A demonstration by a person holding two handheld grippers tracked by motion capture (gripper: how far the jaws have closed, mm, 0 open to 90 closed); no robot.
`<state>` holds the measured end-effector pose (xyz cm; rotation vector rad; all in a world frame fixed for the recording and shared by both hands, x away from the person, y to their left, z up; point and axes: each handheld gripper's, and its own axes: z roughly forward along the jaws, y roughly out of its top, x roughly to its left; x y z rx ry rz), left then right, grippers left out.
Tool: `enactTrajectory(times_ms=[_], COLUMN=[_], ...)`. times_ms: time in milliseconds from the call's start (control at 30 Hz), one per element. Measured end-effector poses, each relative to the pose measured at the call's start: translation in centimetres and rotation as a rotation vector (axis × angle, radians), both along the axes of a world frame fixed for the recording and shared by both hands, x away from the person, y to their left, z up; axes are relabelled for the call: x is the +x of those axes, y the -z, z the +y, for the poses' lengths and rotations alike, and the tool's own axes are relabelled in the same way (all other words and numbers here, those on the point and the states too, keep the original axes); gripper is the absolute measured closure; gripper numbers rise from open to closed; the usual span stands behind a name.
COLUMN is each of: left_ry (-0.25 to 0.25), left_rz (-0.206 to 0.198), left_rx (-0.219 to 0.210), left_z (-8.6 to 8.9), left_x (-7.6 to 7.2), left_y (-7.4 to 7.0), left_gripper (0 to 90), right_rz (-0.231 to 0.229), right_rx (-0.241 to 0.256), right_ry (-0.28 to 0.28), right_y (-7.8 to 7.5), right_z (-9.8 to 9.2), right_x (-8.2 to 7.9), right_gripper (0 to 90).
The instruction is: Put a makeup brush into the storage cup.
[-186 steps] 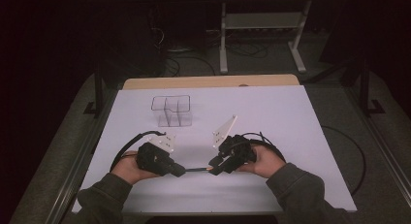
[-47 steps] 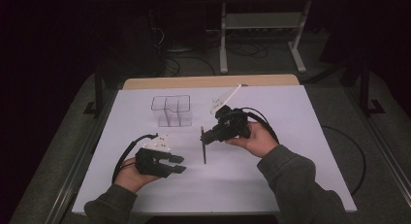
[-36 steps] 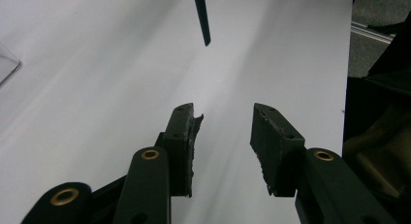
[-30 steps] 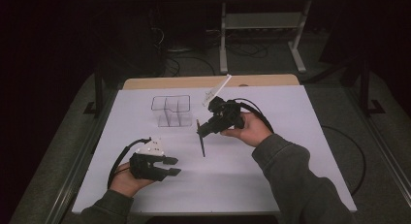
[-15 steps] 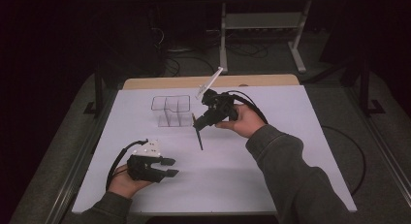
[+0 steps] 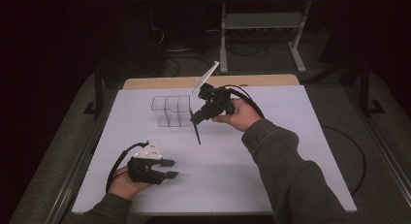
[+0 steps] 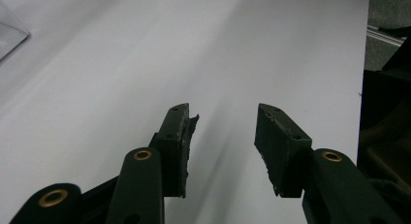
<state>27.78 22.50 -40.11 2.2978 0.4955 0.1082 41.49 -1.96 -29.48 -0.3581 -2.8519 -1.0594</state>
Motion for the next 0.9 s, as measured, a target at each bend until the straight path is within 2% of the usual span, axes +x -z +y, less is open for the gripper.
enactTrajectory(times_ms=[100, 167, 600, 767, 900], left_ry=[-0.005, -0.005, -0.015, -0.015, -0.020], left_rz=[0.004, 0.000, 0.003, 0.001, -0.004], left_rx=[-0.006, 0.008, -0.001, 0.009, -0.001], left_z=[0.0, 0.1, 0.5, 0.7, 1.0], left_x=[-0.1, 0.0, 0.0, 0.0, 0.0], left_y=[0.1, 0.1, 0.3, 0.3, 0.3], left_gripper=[55.8, 55.6, 54.5, 54.1, 53.6], right_rz=[0.001, 0.001, -0.016, -0.024, -0.028], right_rx=[-0.001, -0.001, 0.004, 0.005, 0.003], right_ry=[0.001, 0.006, 0.024, 0.029, 0.033], right_y=[-0.1, -0.2, -1.2, -1.7, -2.1], right_z=[0.1, 0.2, 1.1, 1.8, 2.4], right_x=[0.4, 0.7, 2.4, 3.4, 4.1], right_gripper=[82.8, 82.8, 82.8, 82.8, 82.8])
